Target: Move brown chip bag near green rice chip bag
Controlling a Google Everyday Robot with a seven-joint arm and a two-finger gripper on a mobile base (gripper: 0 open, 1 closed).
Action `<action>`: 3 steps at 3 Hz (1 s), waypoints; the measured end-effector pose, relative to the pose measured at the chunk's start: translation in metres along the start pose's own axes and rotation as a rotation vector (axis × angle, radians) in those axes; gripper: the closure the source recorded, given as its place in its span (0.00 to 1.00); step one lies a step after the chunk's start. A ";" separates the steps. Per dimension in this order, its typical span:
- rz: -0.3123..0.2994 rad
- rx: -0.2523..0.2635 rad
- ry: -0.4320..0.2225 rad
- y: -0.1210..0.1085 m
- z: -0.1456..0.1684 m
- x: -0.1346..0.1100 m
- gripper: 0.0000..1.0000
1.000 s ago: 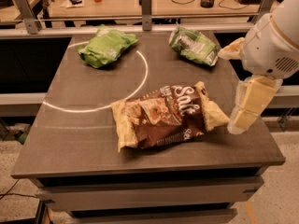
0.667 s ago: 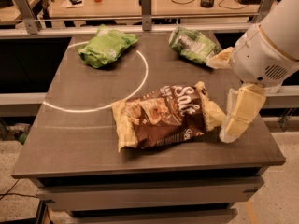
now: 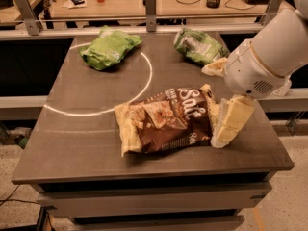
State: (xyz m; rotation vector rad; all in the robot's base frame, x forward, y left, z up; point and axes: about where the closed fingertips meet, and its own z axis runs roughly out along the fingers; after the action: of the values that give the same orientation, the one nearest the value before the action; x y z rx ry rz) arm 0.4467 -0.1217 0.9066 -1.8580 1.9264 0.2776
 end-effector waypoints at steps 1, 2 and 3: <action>-0.024 0.024 -0.022 -0.012 0.010 -0.004 0.00; -0.022 -0.006 -0.008 -0.015 0.029 0.002 0.00; -0.017 -0.028 0.003 -0.013 0.037 0.006 0.17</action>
Offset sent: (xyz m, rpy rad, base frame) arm 0.0281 0.0101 -0.0464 -0.0154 0.0362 0.0273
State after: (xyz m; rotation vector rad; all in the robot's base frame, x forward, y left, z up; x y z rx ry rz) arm 0.4661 -0.1120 0.8732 -1.8924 1.9171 0.2981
